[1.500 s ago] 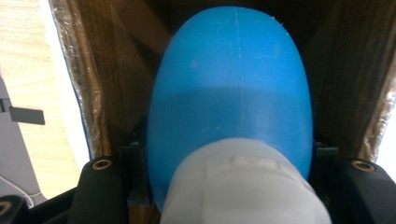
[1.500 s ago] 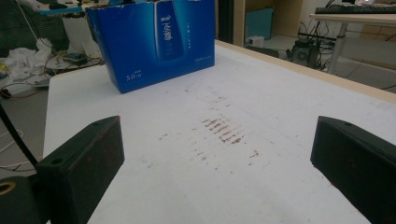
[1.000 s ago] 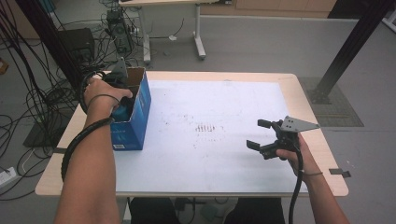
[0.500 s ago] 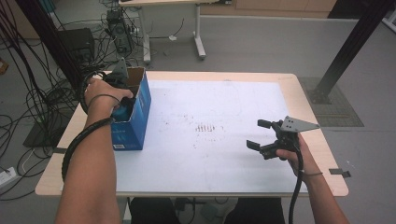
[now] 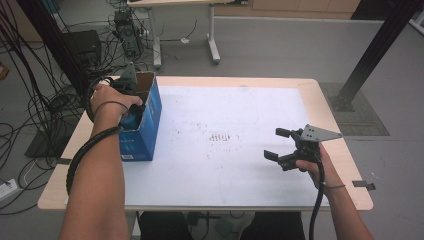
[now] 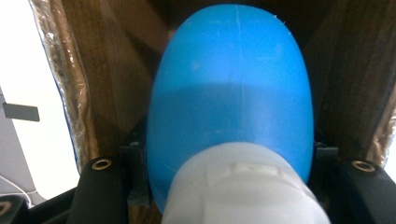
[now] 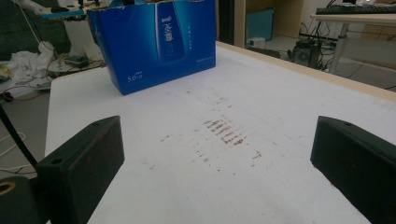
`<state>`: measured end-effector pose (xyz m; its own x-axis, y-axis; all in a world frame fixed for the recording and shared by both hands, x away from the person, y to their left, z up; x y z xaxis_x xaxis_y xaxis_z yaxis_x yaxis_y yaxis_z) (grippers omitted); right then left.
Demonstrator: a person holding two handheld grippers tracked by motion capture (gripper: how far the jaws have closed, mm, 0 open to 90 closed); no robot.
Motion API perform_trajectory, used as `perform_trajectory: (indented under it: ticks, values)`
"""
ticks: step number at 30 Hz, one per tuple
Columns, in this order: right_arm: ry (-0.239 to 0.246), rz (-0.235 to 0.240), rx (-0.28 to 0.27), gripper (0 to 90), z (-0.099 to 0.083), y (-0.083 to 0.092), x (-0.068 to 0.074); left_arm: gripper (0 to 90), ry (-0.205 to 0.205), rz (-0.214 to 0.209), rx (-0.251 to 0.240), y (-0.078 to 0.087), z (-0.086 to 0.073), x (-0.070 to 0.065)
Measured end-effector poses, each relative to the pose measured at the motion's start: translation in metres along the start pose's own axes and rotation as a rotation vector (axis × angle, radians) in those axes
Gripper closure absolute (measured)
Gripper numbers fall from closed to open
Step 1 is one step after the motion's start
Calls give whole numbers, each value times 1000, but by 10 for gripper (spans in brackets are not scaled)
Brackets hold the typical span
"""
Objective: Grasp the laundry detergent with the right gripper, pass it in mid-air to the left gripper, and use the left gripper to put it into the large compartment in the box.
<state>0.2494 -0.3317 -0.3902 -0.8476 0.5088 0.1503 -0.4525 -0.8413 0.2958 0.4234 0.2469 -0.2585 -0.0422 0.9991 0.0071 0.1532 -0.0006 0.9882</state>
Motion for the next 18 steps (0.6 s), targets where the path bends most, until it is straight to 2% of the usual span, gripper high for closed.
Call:
perform_trajectory:
  ticks: [18]
  values:
    - [-2,0,-3,29,0,-1,-1,378,0,-6,-2,0,-1,2]
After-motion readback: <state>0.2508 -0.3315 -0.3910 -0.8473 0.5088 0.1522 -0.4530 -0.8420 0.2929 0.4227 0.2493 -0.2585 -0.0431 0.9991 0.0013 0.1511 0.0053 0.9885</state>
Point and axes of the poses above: each handheld gripper's, and its own axes: y roughly backward along the jaws, z roughly out of its top, x roughly to its left, the point moved 6 cm from there along -y, roughly forward along the jaws
